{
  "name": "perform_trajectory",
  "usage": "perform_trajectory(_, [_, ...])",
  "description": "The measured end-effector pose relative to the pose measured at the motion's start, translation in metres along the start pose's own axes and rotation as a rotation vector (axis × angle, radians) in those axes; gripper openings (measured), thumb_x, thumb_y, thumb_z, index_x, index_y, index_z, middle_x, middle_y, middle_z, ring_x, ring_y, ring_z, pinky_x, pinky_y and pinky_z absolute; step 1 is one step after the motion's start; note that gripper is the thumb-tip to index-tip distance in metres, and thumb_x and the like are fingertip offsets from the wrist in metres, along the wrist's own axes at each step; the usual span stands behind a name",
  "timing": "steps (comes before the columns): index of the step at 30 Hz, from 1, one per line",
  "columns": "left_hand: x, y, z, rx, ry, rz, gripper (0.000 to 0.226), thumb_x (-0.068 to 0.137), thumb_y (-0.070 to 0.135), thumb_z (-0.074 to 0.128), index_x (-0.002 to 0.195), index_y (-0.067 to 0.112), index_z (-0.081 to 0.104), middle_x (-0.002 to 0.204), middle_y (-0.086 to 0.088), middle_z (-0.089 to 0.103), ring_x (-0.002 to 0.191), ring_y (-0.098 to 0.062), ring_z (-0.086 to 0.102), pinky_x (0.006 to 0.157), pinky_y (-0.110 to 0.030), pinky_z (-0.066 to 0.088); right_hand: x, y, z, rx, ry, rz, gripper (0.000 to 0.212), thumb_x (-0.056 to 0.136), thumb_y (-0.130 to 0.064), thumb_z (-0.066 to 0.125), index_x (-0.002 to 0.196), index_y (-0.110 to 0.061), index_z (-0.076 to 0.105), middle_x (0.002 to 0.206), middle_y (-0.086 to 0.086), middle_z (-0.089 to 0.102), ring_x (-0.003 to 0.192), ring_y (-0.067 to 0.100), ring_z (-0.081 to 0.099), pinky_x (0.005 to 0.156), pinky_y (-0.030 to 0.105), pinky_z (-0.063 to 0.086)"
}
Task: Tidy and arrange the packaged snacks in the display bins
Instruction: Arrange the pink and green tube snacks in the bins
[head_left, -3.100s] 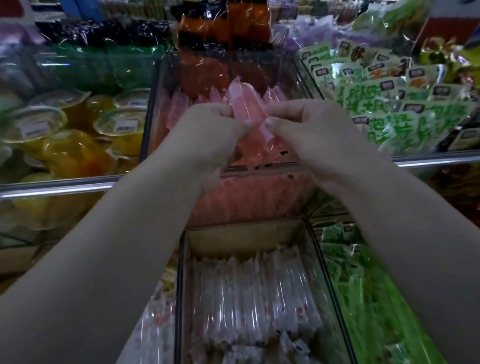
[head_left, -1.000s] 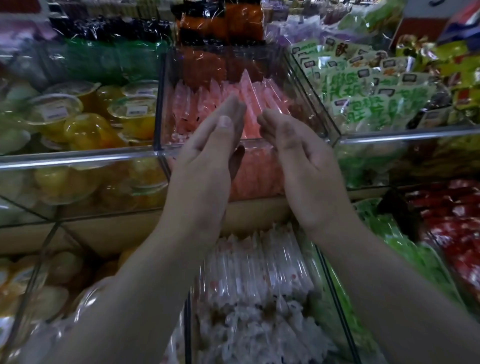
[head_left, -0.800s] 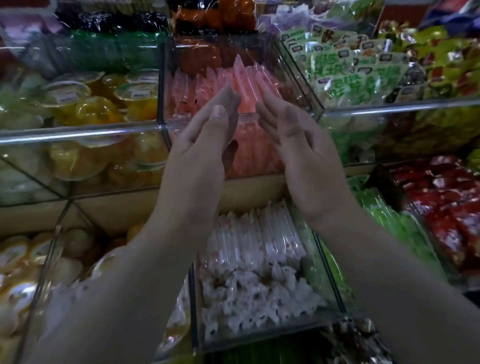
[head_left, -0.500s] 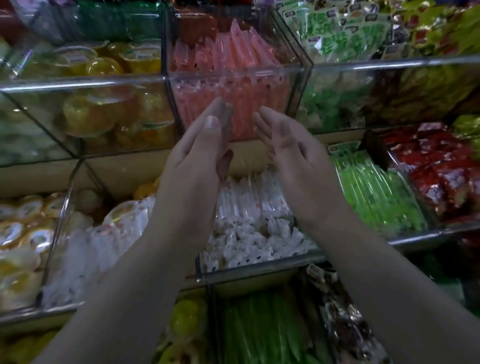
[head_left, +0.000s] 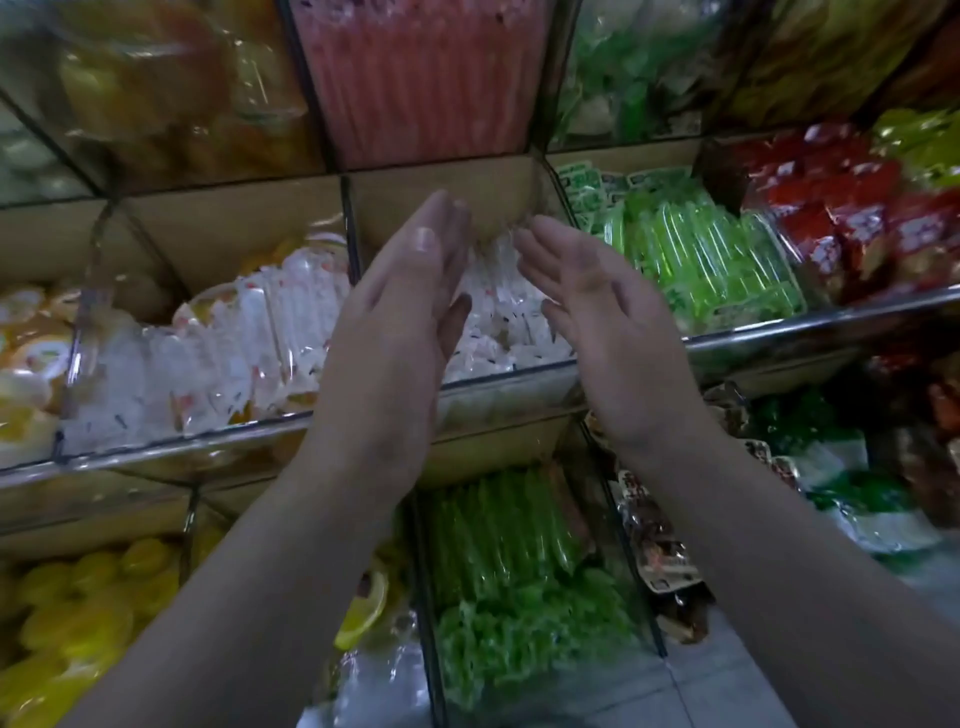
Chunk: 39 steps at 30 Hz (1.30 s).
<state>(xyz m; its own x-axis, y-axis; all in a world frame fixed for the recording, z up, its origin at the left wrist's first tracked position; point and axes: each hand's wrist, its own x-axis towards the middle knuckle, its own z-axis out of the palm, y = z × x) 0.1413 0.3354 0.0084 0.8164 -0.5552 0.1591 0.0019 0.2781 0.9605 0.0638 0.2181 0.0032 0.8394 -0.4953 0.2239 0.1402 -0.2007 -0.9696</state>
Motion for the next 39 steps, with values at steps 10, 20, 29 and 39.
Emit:
perform_trajectory(10, [-0.046, -0.044, 0.016, -0.086, -0.151, -0.15, 0.061, 0.089, 0.047, 0.033, 0.146, 0.027, 0.036, 0.135, 0.021, 0.051, 0.125, 0.007, 0.049, 0.097, -0.015, 0.045, -0.065, 0.039, -0.018, 0.08, 0.075, 0.113, 0.045, 0.094, -0.049, 0.035, 0.129, -0.027, 0.052, 0.129, -0.01, 0.06, 0.121, -0.001, 0.055, 0.102, 0.017, 0.043])
perform_trajectory(20, [-0.052, -0.091, 0.038, -0.111, -0.136, -0.364, 0.05, 0.104, 0.037, 0.017, 0.146, 0.021, 0.038, 0.146, 0.011, 0.048, 0.131, 0.001, 0.045, 0.114, -0.028, 0.029, -0.081, 0.096, -0.042, 0.095, 0.162, 0.279, 0.042, 0.089, -0.051, 0.037, 0.12, -0.029, 0.055, 0.12, -0.01, 0.064, 0.115, -0.001, 0.059, 0.097, 0.016, 0.045])
perform_trajectory(29, [-0.038, -0.148, 0.044, -0.168, -0.078, -0.525, 0.052, 0.104, 0.039, 0.017, 0.147, 0.019, 0.036, 0.147, 0.007, 0.047, 0.133, -0.003, 0.044, 0.105, -0.022, 0.034, -0.071, 0.155, -0.05, 0.072, 0.161, 0.427, 0.033, 0.089, -0.052, 0.041, 0.11, -0.034, 0.058, 0.122, -0.008, 0.064, 0.116, 0.002, 0.059, 0.107, 0.03, 0.043])
perform_trajectory(39, [-0.027, -0.224, 0.052, -0.156, 0.062, -0.762, 0.049, 0.104, 0.041, 0.021, 0.145, 0.021, 0.04, 0.15, 0.005, 0.043, 0.138, -0.011, 0.038, 0.116, -0.035, 0.025, -0.065, 0.218, -0.043, -0.109, 0.008, 0.776, 0.067, 0.082, -0.078, 0.031, 0.132, -0.038, 0.051, 0.142, -0.007, 0.05, 0.131, 0.017, 0.046, 0.112, 0.045, 0.035])
